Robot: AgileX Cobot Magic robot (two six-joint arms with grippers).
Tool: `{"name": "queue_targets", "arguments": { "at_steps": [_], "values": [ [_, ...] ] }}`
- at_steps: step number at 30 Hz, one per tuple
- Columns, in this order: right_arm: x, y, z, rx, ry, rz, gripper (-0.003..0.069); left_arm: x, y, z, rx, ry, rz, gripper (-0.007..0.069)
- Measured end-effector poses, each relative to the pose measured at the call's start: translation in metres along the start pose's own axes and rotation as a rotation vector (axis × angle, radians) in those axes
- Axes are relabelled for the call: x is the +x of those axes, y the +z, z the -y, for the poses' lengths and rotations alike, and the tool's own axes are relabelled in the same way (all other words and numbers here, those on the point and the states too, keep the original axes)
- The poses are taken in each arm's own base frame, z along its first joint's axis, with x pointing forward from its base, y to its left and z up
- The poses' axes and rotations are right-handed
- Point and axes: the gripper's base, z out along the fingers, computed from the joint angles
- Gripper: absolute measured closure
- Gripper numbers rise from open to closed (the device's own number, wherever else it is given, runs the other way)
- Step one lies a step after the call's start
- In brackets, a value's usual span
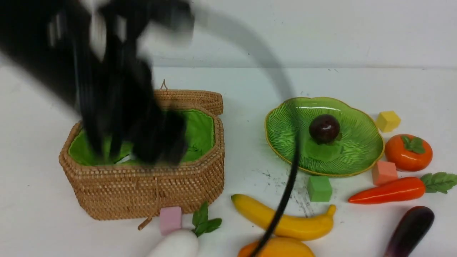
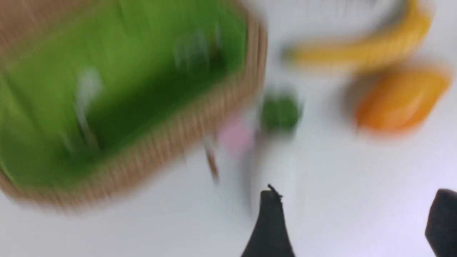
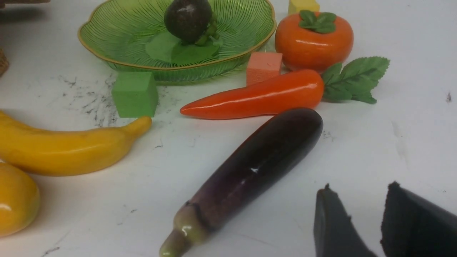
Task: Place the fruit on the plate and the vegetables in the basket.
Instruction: Take a daikon with your left arm and place it on the basket on the left.
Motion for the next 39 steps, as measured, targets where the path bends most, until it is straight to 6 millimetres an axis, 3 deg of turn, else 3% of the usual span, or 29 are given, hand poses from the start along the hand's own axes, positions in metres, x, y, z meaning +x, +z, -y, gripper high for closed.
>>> {"name": "queue_targets", "arguments": {
  "at_steps": [1,2,3,4,6,10,21,32,39],
  "values": [
    [0.000,0.000,0.000,0.000,0.000,0.000,0.0421,0.013,0.020,0.001,0.001,0.005,-0.071,0.0089],
    [0.000,0.000,0.000,0.000,0.000,0.000,0.0421,0.015,0.024,0.001,0.000,0.006,-0.082,0.0089],
    [0.000,0.000,0.000,0.000,0.001,0.000,0.0421,0.032,0.053,0.003,0.003,0.014,-0.141,0.0089],
    [0.000,0.000,0.000,0.000,0.001,0.000,0.0421,0.036,0.059,0.004,0.003,0.016,-0.149,0.0089],
    [0.000,0.000,0.000,0.000,0.001,0.000,0.0421,0.053,0.091,0.006,0.008,0.024,-0.163,0.0089],
    [0.000,0.000,0.000,0.000,0.000,0.000,0.0421,0.063,0.121,0.008,0.015,0.031,-0.149,0.0090],
    [0.000,0.000,0.000,0.000,-0.001,0.000,0.0421,0.051,0.141,0.008,-0.002,-0.005,-0.059,0.0092],
    [0.000,0.000,0.000,0.000,0.000,0.000,0.0421,0.054,0.176,0.012,0.005,-0.070,-0.165,0.0092],
    [0.000,0.000,0.000,0.000,0.000,0.000,0.0421,0.056,0.177,0.013,0.006,-0.064,-0.178,0.0120]
  ]
}}
